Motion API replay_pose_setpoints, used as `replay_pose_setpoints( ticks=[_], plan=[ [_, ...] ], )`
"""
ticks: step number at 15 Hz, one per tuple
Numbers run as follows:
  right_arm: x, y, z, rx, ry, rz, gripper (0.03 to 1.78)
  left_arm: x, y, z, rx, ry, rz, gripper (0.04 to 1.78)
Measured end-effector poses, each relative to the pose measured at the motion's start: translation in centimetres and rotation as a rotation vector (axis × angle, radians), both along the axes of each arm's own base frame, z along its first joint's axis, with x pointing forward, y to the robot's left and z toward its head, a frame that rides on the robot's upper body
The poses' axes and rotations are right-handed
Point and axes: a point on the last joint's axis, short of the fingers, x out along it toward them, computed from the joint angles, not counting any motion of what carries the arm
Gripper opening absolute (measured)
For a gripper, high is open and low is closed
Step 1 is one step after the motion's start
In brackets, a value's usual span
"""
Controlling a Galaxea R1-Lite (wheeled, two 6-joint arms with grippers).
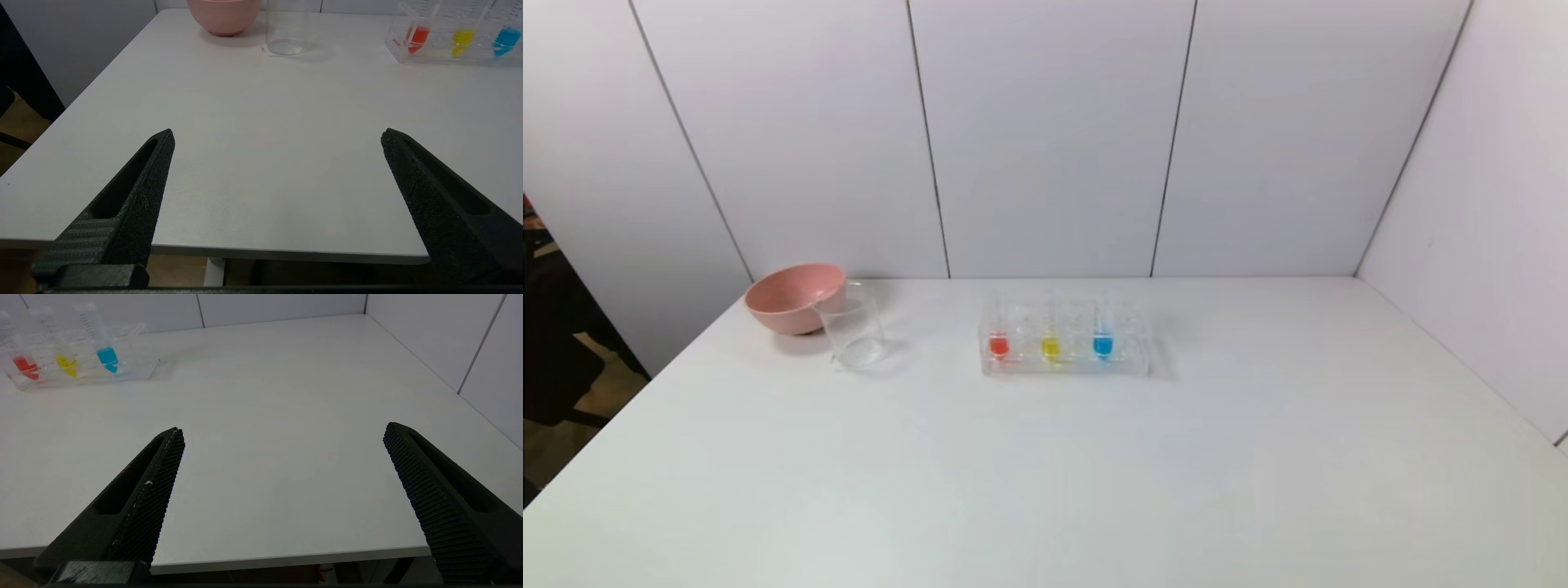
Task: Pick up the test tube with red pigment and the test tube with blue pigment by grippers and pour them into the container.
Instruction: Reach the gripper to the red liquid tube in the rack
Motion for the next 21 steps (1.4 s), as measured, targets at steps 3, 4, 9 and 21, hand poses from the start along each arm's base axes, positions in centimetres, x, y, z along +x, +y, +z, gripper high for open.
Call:
replay_pose_setpoints(
  ticks=[3,4,9,21],
  plan=[
    [0.0,0.0,0.0,0.0,0.0,0.001,1.77,0.0,0.0,0.0,0.001,0.0,0.0,1.76],
    [0.0,0.0,0.0,-0.001,0.0,0.0,1.77,0.0,0.0,0.0,0.001,0.0,0.0,1.76],
    [0.0,0.0,0.0,-0.001,0.0,0.0,1.77,0.0,0.0,0.0,0.0,-0.002,0.0,1.76],
    [0.0,0.0,0.0,-0.001,0.0,0.001,1.77,4.0,-0.1,8.7,-0.028,0.064,-0.053,1.76]
  ],
)
